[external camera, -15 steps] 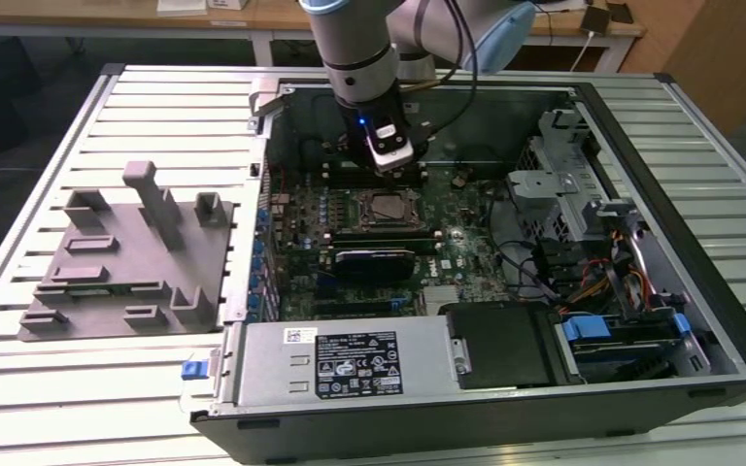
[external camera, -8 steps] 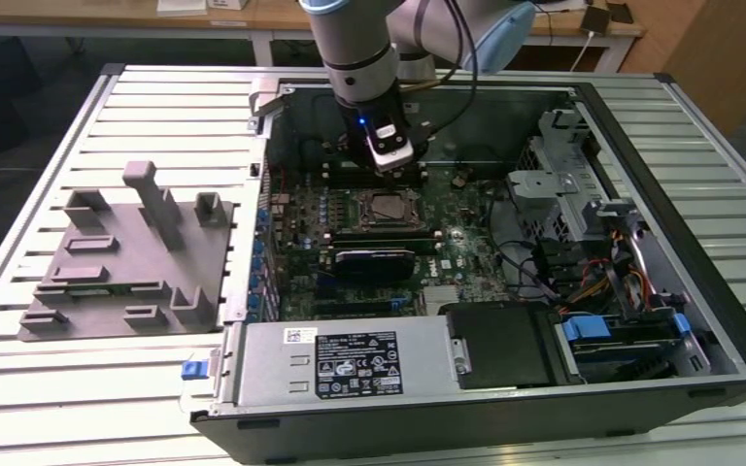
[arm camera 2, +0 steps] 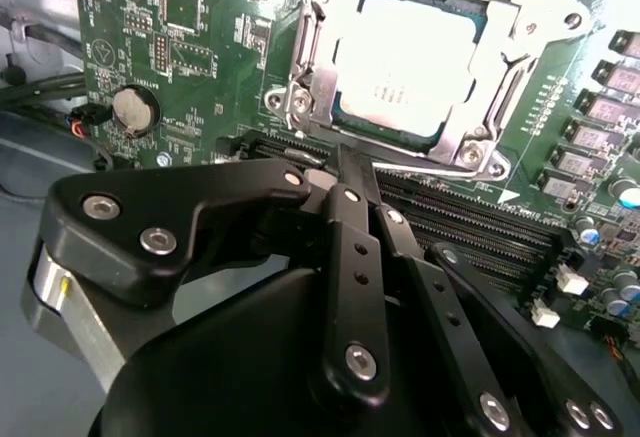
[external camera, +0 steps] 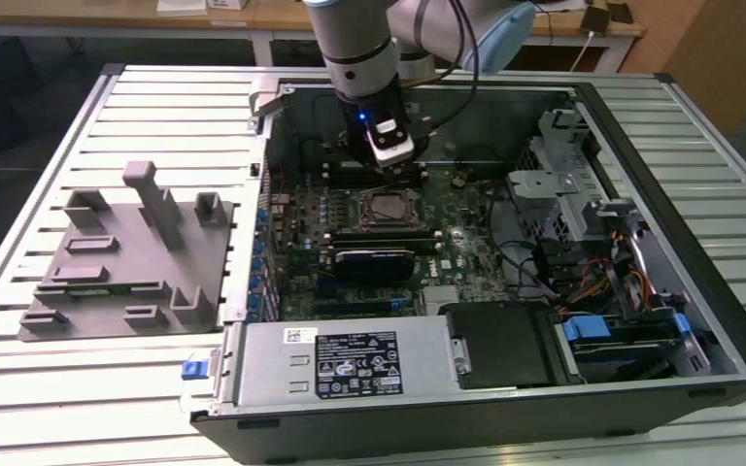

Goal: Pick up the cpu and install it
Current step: 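Install the first cpu locking lever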

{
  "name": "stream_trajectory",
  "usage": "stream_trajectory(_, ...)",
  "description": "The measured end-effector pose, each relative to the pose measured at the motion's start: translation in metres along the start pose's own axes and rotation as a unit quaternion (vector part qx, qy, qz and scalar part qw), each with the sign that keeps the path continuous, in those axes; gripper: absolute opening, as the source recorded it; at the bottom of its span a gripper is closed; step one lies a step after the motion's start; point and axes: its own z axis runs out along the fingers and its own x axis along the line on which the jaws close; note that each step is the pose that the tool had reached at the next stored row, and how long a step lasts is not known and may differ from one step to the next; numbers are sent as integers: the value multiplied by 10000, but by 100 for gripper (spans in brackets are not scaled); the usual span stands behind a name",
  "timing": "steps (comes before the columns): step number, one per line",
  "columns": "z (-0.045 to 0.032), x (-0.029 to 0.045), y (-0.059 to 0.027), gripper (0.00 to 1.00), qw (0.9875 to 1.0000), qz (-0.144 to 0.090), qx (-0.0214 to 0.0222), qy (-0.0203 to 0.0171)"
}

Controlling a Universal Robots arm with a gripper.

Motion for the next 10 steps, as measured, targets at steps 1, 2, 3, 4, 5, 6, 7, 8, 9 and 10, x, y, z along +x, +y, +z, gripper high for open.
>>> stream_trajectory(1, 0, 1, 4, 11, 10000, 2, -7, 3)
stream_trajectory(2, 0, 2, 6, 11, 10000, 4, -19, 7)
stream_trajectory(3, -1, 3, 8, 11, 10000, 10, -39, 14)
stream_trajectory(4, 0, 4, 9, 11, 10000, 20, -76, 25)
stream_trajectory(5, 0, 3, 9, 11, 9999, 33, -120, 40)
stream_trajectory(6, 1, 3, 9, 11, 9998, 43, -164, 54)
stream_trajectory(7, 3, 4, 9, 11, 9998, 45, -176, 57)
stream_trajectory(8, 4, 4, 9, 11, 9998, 45, -176, 57)
stream_trajectory(9, 4, 4, 9, 11, 9998, 44, -176, 58)
stream_trajectory(10, 5, 5, 9, 11, 9998, 43, -174, 58)
